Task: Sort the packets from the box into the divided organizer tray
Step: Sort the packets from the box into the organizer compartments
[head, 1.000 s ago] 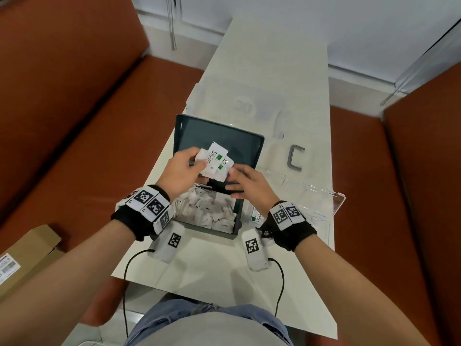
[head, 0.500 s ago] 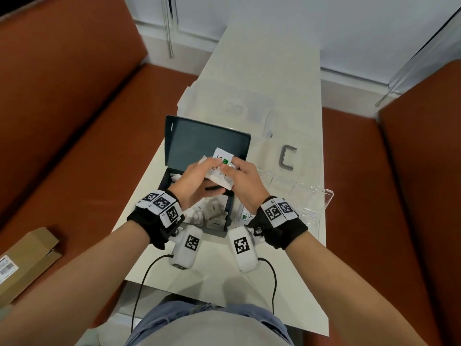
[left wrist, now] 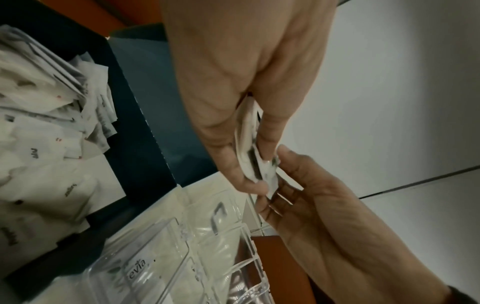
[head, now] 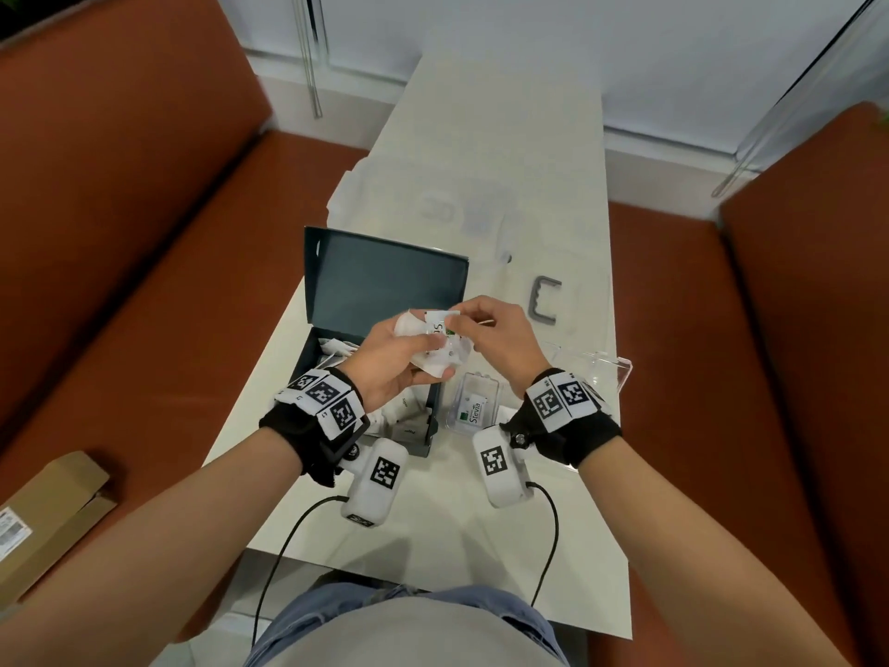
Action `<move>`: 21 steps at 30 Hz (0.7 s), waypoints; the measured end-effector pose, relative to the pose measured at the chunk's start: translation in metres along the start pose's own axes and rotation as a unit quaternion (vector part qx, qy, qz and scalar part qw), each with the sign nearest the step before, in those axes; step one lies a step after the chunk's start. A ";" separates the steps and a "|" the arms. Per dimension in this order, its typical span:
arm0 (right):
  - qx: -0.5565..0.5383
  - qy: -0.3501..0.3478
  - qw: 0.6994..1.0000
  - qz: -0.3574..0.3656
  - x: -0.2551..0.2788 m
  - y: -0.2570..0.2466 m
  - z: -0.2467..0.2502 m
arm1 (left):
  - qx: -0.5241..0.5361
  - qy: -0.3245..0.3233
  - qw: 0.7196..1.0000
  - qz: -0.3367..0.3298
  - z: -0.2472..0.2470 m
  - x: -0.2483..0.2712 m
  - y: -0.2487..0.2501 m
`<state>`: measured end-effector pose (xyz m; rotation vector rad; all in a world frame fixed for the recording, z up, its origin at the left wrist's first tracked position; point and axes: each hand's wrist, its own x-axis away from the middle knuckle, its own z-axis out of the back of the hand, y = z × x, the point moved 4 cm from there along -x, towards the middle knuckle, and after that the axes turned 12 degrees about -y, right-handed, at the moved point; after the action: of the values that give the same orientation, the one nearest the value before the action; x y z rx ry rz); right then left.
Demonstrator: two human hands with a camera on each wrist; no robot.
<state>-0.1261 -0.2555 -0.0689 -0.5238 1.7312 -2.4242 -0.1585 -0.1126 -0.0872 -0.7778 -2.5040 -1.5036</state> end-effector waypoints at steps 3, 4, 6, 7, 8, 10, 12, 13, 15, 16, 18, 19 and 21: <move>-0.027 -0.004 1.000 -0.015 0.001 0.008 0.008 | -0.020 0.002 1.000 -0.004 -0.001 -0.002 -0.003; -0.043 -0.007 0.999 -0.018 0.001 0.010 0.010 | -0.019 0.005 1.000 -0.004 -0.001 -0.003 -0.004; -0.068 -0.007 0.997 -0.025 0.001 0.015 0.016 | -0.020 0.012 1.000 -0.001 -0.001 -0.004 -0.005; -0.074 -0.003 0.997 -0.029 0.001 0.017 0.020 | -0.024 0.015 1.000 0.001 -0.001 -0.005 -0.006; -0.078 0.002 0.996 -0.033 0.001 0.019 0.024 | -0.031 0.018 0.999 0.004 -0.001 -0.005 -0.007; -0.087 0.022 0.995 -0.042 0.002 0.024 0.034 | -0.047 0.031 0.998 0.007 0.002 -0.006 -0.009; -0.087 0.048 0.993 -0.061 0.003 0.033 0.045 | -0.060 0.051 0.997 0.008 0.008 -0.006 -0.011; -0.081 0.056 0.992 -0.076 0.004 0.039 0.049 | -0.063 0.060 0.996 0.008 0.011 -0.005 -0.011; -0.055 0.058 0.990 -0.113 0.005 0.051 0.054 | -0.062 0.076 0.995 0.005 0.017 -0.003 -0.012; -0.038 0.053 0.989 -0.131 0.005 0.056 0.054 | -0.061 0.082 0.995 0.004 0.020 -0.003 -0.013; -0.033 0.032 0.986 -0.163 0.007 0.064 0.049 | -0.060 0.092 0.994 0.003 0.025 -0.001 -0.013; -0.054 0.012 0.983 -0.173 0.008 0.067 0.044 | -0.061 0.096 0.994 0.004 0.026 -0.001 -0.013; -0.134 -0.032 0.975 -0.175 0.010 0.070 0.033 | -0.062 0.103 0.993 0.005 0.028 0.000 -0.014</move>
<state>-0.1316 -0.3119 -0.1222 -1.0048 2.1042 -2.3595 -0.1611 -0.0944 -0.1124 -0.6153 -2.2723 -1.6569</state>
